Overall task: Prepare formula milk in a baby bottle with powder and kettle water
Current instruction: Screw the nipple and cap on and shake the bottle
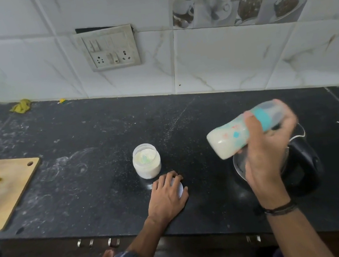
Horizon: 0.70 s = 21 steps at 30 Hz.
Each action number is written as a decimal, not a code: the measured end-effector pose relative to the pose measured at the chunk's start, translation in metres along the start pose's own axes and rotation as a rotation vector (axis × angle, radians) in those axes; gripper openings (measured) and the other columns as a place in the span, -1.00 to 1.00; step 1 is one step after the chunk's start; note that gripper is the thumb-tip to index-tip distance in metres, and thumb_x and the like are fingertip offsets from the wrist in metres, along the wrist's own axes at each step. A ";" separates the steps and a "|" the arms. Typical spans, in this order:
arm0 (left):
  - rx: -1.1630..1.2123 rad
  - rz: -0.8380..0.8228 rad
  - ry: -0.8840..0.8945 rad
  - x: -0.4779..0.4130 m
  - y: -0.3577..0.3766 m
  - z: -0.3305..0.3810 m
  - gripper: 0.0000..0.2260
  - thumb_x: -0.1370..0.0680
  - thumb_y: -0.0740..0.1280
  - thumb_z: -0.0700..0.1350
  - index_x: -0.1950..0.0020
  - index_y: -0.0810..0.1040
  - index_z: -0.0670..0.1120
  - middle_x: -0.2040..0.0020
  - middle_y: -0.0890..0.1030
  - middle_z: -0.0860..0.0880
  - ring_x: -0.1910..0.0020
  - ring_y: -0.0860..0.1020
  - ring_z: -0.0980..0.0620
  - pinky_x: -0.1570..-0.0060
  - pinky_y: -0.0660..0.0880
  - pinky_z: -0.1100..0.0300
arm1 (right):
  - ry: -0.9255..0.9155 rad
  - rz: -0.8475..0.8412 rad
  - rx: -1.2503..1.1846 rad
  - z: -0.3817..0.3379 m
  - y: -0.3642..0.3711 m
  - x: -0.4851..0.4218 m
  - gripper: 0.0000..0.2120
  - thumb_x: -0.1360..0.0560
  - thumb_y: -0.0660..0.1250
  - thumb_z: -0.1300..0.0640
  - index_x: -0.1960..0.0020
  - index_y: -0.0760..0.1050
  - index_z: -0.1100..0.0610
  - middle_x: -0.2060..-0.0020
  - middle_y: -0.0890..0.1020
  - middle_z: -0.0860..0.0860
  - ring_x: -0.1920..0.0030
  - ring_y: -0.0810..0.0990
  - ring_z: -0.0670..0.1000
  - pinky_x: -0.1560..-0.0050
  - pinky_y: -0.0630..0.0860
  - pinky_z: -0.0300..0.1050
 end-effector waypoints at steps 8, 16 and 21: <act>-0.014 0.001 -0.009 -0.001 0.002 0.000 -0.63 -0.61 0.21 0.20 -0.28 0.57 0.03 -0.31 0.55 0.03 -0.23 0.52 -0.03 -0.19 0.51 0.02 | 0.041 -0.037 0.026 0.006 -0.002 -0.003 -0.49 -0.46 0.54 0.11 -0.30 0.37 0.01 0.14 0.69 -0.23 0.14 0.72 -0.14 0.38 0.58 -0.21; -0.010 0.016 -0.008 -0.001 0.001 0.000 -0.64 -0.60 0.22 0.20 -0.26 0.57 0.03 -0.29 0.55 0.04 -0.21 0.52 -0.02 -0.16 0.51 0.03 | 0.050 -0.020 -0.021 0.005 -0.001 -0.005 -0.44 -0.41 0.56 0.09 -0.32 0.38 0.05 0.04 0.67 -0.12 0.08 0.70 -0.13 0.20 0.63 -0.16; -0.017 -0.008 -0.008 -0.001 0.000 0.001 -0.62 -0.60 0.20 0.21 -0.27 0.57 0.03 -0.31 0.55 0.03 -0.23 0.52 -0.03 -0.19 0.51 0.02 | 0.093 0.017 -0.041 0.006 -0.001 -0.011 -0.52 -0.50 0.53 0.10 -0.30 0.36 0.01 0.02 0.67 -0.13 0.07 0.72 -0.14 0.25 0.62 -0.16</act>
Point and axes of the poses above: each hand's wrist, its own x-axis away from the middle knuckle, its own y-axis out of the palm, z = x × y, the point moved 5 cm from there along -x, towards the middle knuckle
